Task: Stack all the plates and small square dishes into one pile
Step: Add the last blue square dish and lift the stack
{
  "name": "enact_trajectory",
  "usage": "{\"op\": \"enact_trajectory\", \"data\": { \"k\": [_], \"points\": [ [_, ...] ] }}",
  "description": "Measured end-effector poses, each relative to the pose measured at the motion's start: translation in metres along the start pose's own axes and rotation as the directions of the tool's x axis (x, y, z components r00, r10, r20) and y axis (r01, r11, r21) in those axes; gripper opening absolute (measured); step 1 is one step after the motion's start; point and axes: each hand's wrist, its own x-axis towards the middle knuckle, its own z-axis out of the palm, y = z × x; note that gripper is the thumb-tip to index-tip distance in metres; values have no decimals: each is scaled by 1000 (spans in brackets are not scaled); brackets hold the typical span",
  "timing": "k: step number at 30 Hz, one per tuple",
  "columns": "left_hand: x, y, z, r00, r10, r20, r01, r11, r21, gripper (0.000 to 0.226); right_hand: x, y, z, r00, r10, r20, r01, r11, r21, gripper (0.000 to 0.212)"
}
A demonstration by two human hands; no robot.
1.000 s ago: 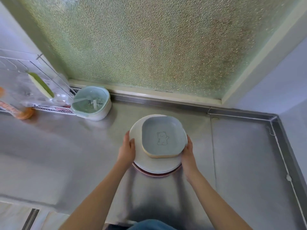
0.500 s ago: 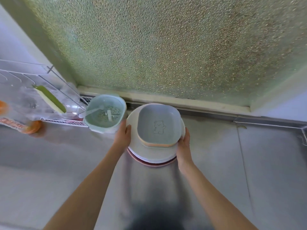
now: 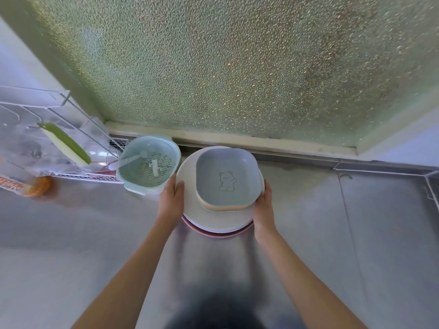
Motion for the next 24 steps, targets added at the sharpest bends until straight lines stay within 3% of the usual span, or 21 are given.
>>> {"op": "enact_trajectory", "data": {
  "k": [3, 7, 11, 16, 18, 20, 22, 24],
  "points": [
    [-15, -9, 1, 998, -53, -24, 51, 994, -92, 28, -4, -2, -1, 999, 25, -20, -25, 1000, 18, 48],
    [-35, -16, 13, 999, -21, -29, 17, 991, -130, 40, -11, -3, 3, 996, -40, -75, 43, 998, 43, 42],
    [-25, -9, 13, 999, -32, -20, 30, 996, -88, 44, -17, -1, 6, 988, -86, -131, 89, 996, 20, 44],
    [-23, -10, 9, 1000, -22, -8, 22, 997, -74, 44, -21, -4, 3, 991, -91, -100, 85, 994, -68, 50],
    [-29, -6, 8, 997, -38, -62, 35, 998, -46, 43, -20, -7, -1, 987, -118, -106, 111, 991, -71, 51],
    [-44, 2, 8, 976, -39, -216, 34, 999, -26, 42, -21, -14, -4, 967, -205, -148, 195, 978, -78, 49],
    [-56, 15, 8, 949, -26, -315, -6, 995, -100, 42, -23, -27, -2, 938, -297, -180, 294, 955, -44, 46],
    [-53, 30, 11, 975, -31, -222, -27, 966, -256, 43, -22, -39, 4, 932, -331, -145, 336, 942, 11, 43]
  ]
}}
